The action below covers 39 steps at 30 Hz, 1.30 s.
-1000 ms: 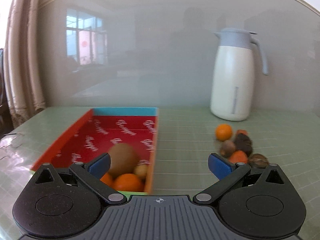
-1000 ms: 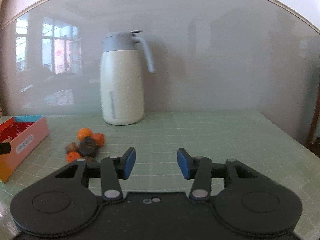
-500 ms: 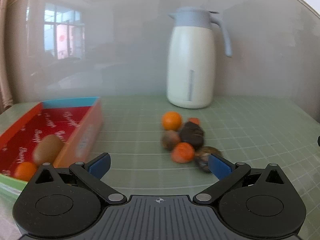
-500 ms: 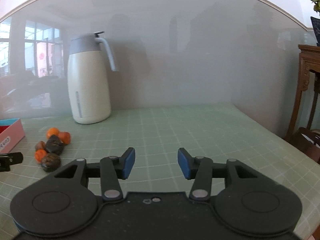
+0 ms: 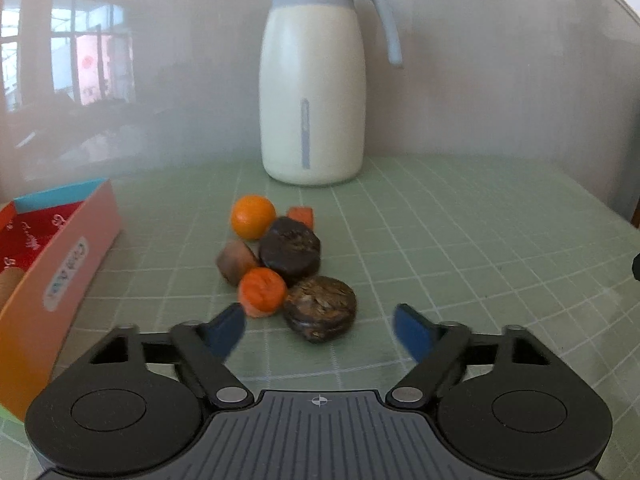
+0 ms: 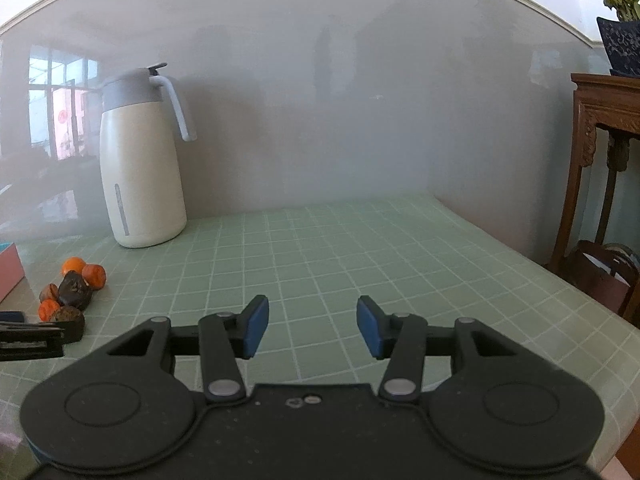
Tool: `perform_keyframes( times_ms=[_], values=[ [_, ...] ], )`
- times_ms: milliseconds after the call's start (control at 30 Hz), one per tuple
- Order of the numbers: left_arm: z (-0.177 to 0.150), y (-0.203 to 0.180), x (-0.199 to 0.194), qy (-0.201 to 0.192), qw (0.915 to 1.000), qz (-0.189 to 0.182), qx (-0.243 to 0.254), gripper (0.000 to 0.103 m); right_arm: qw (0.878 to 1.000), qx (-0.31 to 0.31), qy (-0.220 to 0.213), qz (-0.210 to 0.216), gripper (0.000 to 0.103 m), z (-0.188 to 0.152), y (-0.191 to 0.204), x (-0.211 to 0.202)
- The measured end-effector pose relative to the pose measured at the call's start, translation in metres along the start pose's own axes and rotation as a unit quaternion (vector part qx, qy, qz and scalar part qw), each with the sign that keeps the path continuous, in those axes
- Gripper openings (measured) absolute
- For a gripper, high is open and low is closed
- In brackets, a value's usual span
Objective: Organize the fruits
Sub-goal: 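Close the left gripper on the dark brown wrinkled nut, then carry the dark nut with the left gripper into the red box and open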
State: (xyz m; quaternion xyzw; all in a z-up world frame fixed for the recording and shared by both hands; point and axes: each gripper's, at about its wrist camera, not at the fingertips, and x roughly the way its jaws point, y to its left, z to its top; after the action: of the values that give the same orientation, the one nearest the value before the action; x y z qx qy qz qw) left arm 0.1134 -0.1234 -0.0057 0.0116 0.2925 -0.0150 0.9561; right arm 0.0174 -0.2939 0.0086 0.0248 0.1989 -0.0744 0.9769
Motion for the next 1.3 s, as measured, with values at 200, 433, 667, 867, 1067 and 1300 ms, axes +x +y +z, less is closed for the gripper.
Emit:
perform_keyframes(
  times_ms=[200,433,667,867,1067,1300],
  values=[
    [0.006,-0.008,0.008,0.01,0.9998,0.013,0.007,0.079,1.0,-0.001,0.005,-0.003,0.048,-0.001,-0.002,0.003],
    [0.008,-0.011,0.011,0.017,0.9996,0.014,0.018,0.044,1.0,-0.004,0.006,-0.004,0.048,0.0,0.002,0.005],
    [0.004,-0.008,0.005,0.01,0.9997,0.008,0.021,0.044,1.0,0.016,0.017,-0.016,0.049,0.0,-0.004,0.013],
    [0.004,-0.004,-0.005,0.002,0.9997,0.005,0.022,0.044,0.998,0.036,0.027,-0.037,0.049,0.0,-0.012,0.019],
    [0.006,0.0,-0.016,-0.017,0.9996,0.002,0.023,0.044,0.995,0.069,0.034,-0.06,0.049,0.0,-0.027,0.021],
    [0.012,0.02,-0.03,-0.039,0.999,0.015,0.016,0.044,0.994,0.085,0.039,-0.053,0.049,0.003,-0.024,0.023]
  ],
)
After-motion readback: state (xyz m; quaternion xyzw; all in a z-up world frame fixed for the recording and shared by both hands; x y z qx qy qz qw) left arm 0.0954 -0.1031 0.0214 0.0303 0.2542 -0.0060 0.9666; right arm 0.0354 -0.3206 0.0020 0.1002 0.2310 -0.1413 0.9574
